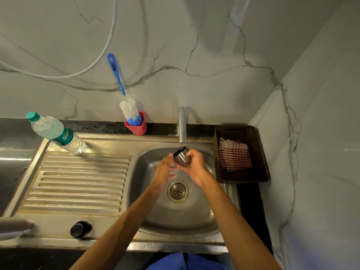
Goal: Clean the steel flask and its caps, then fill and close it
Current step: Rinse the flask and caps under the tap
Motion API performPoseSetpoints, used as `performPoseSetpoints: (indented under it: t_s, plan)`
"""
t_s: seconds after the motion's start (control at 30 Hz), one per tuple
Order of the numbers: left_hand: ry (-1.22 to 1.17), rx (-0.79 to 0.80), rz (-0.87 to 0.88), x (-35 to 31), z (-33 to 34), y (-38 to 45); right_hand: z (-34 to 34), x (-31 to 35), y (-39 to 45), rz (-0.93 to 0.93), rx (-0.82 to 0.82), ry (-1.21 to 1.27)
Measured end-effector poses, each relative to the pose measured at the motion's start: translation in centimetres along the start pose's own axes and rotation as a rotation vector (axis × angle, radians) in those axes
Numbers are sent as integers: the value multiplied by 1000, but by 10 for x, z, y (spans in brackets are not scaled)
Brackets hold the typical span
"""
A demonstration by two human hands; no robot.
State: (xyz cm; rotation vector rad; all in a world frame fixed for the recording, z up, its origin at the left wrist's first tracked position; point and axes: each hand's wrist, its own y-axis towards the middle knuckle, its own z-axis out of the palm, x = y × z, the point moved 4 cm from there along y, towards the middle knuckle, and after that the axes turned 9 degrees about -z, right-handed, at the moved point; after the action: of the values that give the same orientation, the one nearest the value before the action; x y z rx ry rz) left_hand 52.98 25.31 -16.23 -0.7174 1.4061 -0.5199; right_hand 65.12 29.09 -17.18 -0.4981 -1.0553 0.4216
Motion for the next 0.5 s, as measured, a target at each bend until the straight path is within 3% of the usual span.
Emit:
performPoseSetpoints:
  t_s: [0.2,0.5]
  plan:
    - [-246,-8,0,-3,4,-1,-15,7,5,-36,-18,56]
    - [-141,152,-3,6,22,2,-26,2,8,-90,-60,47]
